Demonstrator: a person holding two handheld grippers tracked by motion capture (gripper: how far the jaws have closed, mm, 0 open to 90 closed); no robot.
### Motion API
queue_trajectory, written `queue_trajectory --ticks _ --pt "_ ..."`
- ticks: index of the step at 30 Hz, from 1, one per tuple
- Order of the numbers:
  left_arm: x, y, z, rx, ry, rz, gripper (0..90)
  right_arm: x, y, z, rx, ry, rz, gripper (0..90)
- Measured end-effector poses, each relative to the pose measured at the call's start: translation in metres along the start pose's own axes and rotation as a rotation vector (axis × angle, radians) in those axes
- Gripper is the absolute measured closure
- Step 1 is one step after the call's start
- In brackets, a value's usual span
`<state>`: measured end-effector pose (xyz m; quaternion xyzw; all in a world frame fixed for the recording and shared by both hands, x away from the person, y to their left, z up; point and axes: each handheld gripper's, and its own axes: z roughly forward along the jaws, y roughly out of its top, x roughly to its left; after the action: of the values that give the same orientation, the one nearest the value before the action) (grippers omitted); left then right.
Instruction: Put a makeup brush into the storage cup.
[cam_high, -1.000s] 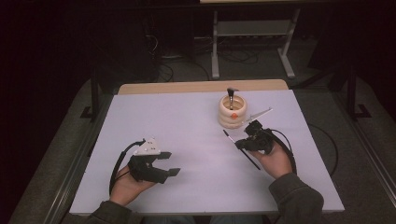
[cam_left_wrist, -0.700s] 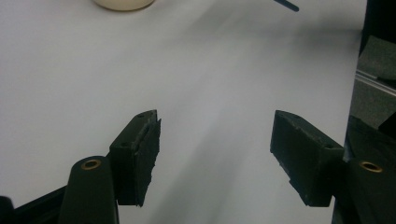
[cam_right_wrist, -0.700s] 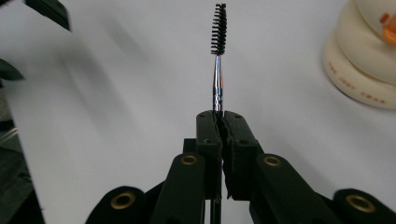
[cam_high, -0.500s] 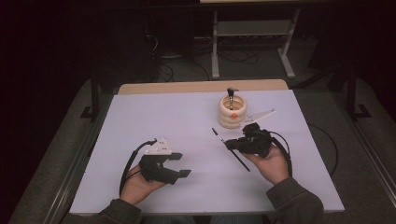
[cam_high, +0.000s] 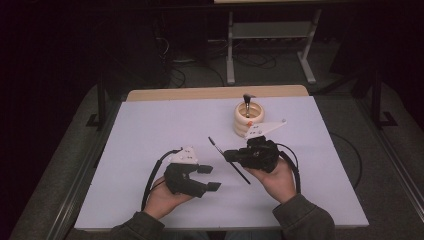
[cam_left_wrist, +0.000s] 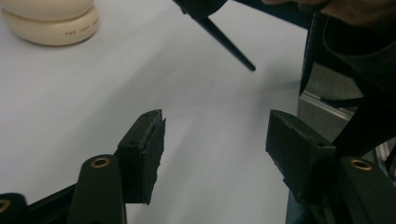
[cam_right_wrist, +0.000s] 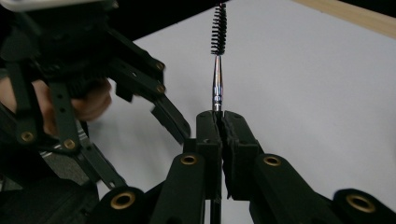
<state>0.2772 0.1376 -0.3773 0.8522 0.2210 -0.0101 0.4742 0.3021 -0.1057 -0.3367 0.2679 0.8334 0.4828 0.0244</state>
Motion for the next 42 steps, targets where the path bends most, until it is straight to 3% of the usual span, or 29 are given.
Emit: queue_trajectory --ticks 6,12,20,27,33,42 --pt "-0.001 0.003 0.006 -0.023 -0.049 -0.035 43.8 0.008 0.002 0.004 -0.04 0.015 -0.015 85.1" --pt "-0.003 0.004 0.01 -0.047 -0.075 -0.039 51.3 0.016 0.003 0.008 -0.078 0.03 -0.025 85.1" --pt "0.0 0.005 0.013 -0.081 -0.095 -0.065 60.3 0.025 0.002 0.013 -0.109 0.035 -0.042 85.1" --pt "0.001 0.003 0.011 -0.103 -0.079 -0.097 70.7 0.028 0.0 0.015 -0.126 0.027 -0.046 85.1" --pt "0.002 0.001 0.012 -0.118 -0.108 -0.109 76.4 0.031 -0.003 0.015 -0.141 0.012 -0.063 85.0" --pt "0.01 0.0 0.011 -0.109 -0.126 -0.147 84.9 0.034 -0.005 0.01 -0.158 0.0 -0.098 84.9"
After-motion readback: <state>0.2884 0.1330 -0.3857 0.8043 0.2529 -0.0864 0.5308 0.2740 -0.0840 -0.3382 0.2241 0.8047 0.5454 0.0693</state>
